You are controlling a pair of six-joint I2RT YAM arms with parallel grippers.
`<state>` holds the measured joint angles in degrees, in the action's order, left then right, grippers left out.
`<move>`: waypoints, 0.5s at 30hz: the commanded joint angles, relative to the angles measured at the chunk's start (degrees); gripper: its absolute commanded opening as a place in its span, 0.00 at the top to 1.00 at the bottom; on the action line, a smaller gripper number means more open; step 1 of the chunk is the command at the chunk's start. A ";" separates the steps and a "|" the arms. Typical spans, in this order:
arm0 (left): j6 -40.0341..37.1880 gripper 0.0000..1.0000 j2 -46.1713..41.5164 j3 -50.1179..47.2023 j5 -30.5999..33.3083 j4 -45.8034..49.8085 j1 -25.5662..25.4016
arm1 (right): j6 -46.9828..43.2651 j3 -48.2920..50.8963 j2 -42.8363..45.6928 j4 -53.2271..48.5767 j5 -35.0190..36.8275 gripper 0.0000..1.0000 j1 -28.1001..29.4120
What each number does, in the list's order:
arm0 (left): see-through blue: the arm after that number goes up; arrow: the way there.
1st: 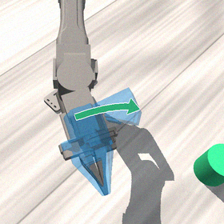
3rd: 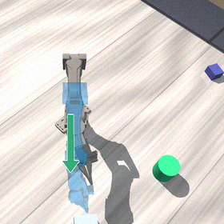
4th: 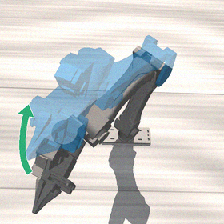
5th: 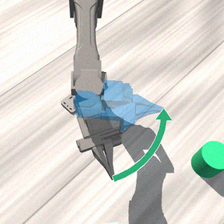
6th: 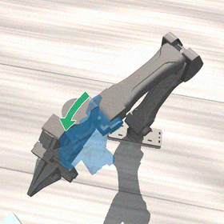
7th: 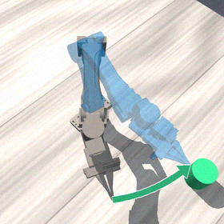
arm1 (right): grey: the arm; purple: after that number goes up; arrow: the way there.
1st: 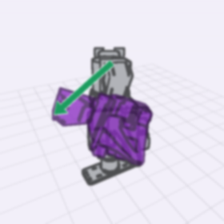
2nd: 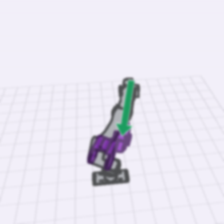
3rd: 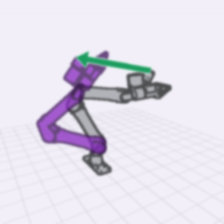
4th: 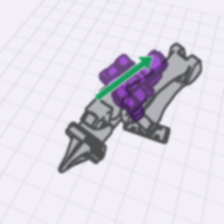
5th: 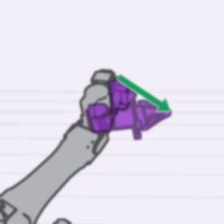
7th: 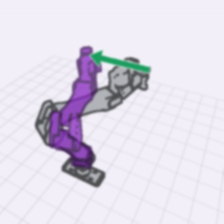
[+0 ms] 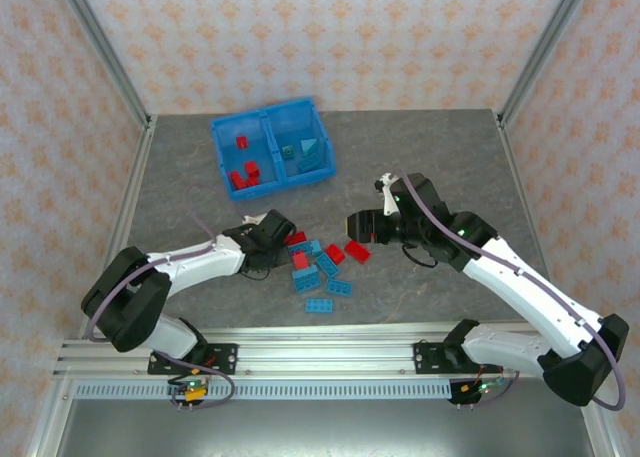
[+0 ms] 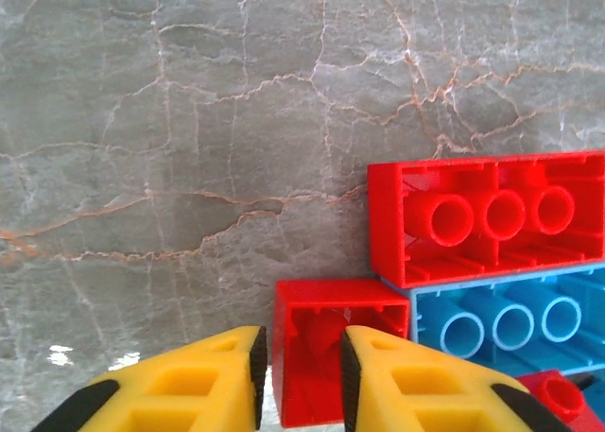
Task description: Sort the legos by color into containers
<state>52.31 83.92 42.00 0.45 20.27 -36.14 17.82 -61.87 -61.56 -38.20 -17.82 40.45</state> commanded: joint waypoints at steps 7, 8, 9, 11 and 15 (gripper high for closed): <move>1.46 0.87 1.21 -0.43 4.43 3.67 -0.33 | 1.24 -1.15 -0.22 -1.04 1.49 0.27 -0.16; 1.47 0.89 0.93 -0.48 5.09 4.44 -0.33 | 1.41 -1.15 -0.29 -1.04 1.56 0.27 -0.08; 1.45 0.90 0.61 -0.43 5.54 4.95 -0.33 | 1.50 -1.15 -0.31 -0.96 1.65 0.27 -0.17; 1.34 0.91 -0.28 -0.73 6.29 5.80 -0.32 | 1.63 -1.21 -0.53 -0.83 1.66 0.27 -0.15; 1.34 0.92 -1.29 -1.52 7.30 6.70 -0.33 | 2.04 -1.74 -1.08 -0.80 1.25 0.27 -0.11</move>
<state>53.08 83.50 42.17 3.92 21.06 -36.38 18.94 -61.89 -62.28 -38.22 -17.74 40.45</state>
